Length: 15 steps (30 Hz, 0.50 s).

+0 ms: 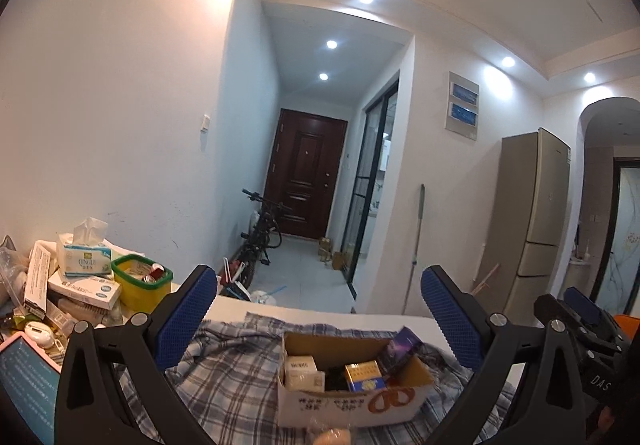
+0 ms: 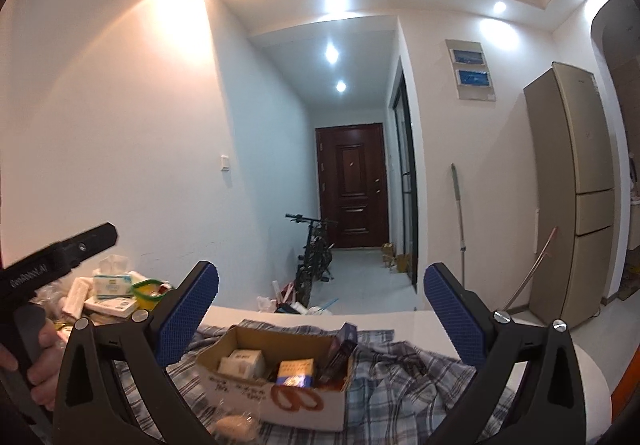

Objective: Organize objects
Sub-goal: 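Lower both grippers toward the remaining items in front of the box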

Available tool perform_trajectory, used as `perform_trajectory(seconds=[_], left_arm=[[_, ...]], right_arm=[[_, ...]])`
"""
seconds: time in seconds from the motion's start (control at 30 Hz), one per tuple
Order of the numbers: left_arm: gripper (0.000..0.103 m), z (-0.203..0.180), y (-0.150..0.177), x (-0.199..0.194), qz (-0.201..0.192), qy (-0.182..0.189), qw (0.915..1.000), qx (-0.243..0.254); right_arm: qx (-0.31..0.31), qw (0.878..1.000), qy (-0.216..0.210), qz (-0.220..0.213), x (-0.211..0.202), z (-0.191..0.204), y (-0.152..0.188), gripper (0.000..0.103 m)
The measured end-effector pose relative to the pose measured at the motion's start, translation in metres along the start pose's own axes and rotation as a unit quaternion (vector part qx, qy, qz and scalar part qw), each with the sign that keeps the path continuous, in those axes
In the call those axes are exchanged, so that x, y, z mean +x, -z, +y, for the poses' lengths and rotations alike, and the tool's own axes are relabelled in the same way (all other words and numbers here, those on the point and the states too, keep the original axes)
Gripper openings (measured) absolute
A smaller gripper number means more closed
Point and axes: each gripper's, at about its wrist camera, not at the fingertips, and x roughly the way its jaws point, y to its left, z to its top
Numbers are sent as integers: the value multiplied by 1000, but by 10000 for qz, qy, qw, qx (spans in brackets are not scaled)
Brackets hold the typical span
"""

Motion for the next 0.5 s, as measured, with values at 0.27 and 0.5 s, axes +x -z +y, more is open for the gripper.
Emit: perform_trajectory(seconds=[0.27, 0.5], left_arm=[[103, -8, 22, -35, 68, 187, 9993, 320], [103, 1, 60, -48, 468, 143, 9985, 242]], right_arm=[[-66, 9999, 132, 23, -35, 11, 14, 103], [-44, 9990, 106, 439, -39, 14, 40, 103]])
